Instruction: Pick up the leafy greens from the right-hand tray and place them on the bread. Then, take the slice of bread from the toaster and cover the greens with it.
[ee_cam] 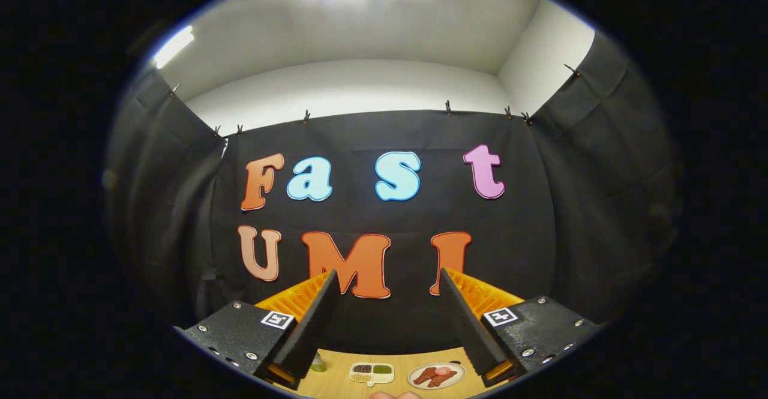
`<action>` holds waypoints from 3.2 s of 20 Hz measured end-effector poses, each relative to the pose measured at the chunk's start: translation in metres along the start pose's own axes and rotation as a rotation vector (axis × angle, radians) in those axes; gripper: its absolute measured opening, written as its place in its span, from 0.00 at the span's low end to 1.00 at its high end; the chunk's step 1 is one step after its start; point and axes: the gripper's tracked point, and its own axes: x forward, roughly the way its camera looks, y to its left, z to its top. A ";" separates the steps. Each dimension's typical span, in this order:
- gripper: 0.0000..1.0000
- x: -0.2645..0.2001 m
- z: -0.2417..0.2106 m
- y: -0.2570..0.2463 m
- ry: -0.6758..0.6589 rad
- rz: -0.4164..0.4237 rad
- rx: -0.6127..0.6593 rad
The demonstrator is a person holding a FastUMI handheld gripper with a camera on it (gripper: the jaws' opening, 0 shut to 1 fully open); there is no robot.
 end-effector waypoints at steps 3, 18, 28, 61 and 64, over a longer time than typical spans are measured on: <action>0.99 -0.002 0.001 -0.004 -0.028 -0.002 -0.041; 0.99 -0.006 -0.096 -0.021 0.176 0.003 0.025; 0.99 -0.043 -0.279 -0.033 0.693 -0.044 0.105; 0.89 -0.236 -0.571 -0.007 1.630 -0.106 0.162; 0.85 -0.241 -0.583 -0.008 1.647 -0.128 0.131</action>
